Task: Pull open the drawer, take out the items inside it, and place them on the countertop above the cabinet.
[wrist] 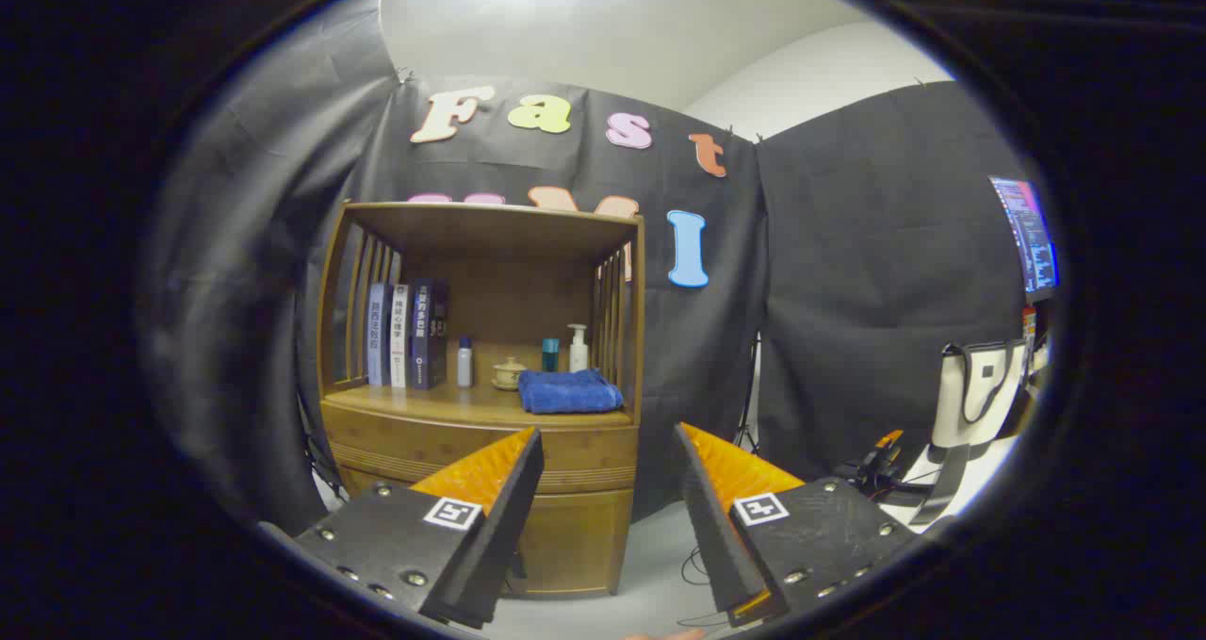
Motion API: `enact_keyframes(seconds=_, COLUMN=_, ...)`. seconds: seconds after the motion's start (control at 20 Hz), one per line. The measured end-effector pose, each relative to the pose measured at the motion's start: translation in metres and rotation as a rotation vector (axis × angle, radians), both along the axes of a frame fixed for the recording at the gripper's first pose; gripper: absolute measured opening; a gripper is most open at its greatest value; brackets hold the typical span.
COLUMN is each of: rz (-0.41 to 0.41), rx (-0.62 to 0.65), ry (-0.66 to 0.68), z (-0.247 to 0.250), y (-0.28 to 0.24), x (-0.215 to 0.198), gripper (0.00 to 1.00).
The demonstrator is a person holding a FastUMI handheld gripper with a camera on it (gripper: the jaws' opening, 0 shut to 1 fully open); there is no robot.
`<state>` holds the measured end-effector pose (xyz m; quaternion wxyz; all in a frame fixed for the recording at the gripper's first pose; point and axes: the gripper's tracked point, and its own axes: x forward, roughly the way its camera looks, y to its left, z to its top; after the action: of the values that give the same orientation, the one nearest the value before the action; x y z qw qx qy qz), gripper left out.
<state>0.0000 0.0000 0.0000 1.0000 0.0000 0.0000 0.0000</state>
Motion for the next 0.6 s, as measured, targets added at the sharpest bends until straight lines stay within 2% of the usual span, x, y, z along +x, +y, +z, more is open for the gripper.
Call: enact_keyframes(seconds=0.6, rz=-0.051, rx=-0.003, ry=0.018, z=-0.004, y=-0.005, x=0.012, gripper=0.82)
